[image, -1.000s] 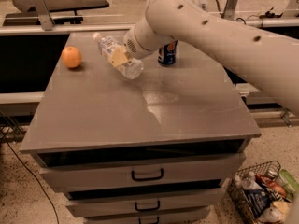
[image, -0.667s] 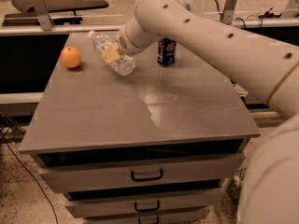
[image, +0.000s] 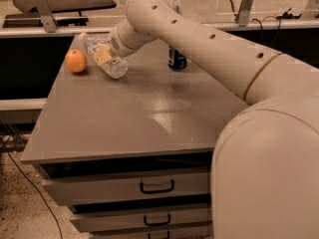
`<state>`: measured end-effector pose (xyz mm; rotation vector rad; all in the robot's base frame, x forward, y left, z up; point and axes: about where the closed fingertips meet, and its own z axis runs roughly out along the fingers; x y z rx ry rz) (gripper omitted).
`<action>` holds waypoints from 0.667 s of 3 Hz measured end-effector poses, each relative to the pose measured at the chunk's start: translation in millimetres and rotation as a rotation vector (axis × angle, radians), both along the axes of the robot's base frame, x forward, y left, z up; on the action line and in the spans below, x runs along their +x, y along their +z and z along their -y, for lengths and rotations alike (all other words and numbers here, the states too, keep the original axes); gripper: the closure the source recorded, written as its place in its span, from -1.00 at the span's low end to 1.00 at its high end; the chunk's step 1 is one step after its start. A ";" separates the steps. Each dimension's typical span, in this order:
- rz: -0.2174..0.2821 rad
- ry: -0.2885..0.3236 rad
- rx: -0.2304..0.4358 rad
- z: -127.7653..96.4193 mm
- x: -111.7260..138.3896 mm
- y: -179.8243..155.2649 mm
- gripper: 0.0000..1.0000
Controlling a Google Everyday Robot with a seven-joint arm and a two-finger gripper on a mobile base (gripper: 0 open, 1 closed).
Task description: Move blue plastic bottle near orange
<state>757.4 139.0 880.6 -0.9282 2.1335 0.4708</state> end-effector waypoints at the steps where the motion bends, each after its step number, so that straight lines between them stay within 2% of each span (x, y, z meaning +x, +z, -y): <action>1: -0.017 0.009 0.005 -11.6 6.0 -7.5 0.25; 2: -0.029 0.013 0.007 -16.5 8.9 -14.3 -0.23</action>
Offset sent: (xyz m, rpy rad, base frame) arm 0.0130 0.0170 -0.0170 0.0116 0.0349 0.0105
